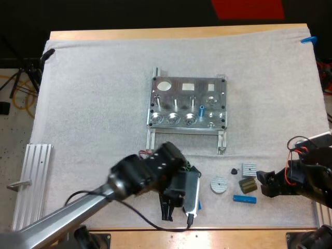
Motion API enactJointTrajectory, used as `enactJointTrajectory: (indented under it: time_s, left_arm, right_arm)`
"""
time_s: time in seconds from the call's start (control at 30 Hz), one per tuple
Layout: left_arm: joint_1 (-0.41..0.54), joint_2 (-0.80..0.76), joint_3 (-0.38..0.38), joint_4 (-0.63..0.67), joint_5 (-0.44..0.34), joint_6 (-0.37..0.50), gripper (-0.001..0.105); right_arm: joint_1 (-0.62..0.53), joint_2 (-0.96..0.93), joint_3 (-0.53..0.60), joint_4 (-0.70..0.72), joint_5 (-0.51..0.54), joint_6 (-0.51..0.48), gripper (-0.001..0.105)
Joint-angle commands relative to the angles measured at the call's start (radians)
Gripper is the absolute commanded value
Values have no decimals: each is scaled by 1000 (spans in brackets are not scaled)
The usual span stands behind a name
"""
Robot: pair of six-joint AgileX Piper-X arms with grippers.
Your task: Load cells from left to right
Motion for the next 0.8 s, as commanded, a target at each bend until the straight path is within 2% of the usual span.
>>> enactJointTrajectory:
  time_s: [0.0,0.03,0.17,0.3,0.5,0.67,0.77]
  left_arm:
    - [-21,28,-4,-3,-36,65,49]
    - [-30,37,-4,-3,-43,86,49]
    - [-85,123,-4,-62,-186,195,49]
    - [-109,193,-4,-137,-256,282,49]
    - [-110,257,-4,-200,-265,349,49]
    - [-110,290,-4,-262,-265,357,49]
    - [-110,304,-4,-255,-272,360,49]
  right_arm:
    - [0,-7,0,0,0,4,79]
    - [0,-7,0,0,0,4,79]
    - [0,-7,0,0,0,4,79]
    - [0,-7,0,0,0,1,79]
    - [0,-7,0,0,0,-18,79]
    - [0,-7,0,2,0,-31,79]
    - [0,-7,0,10,0,-41,79]
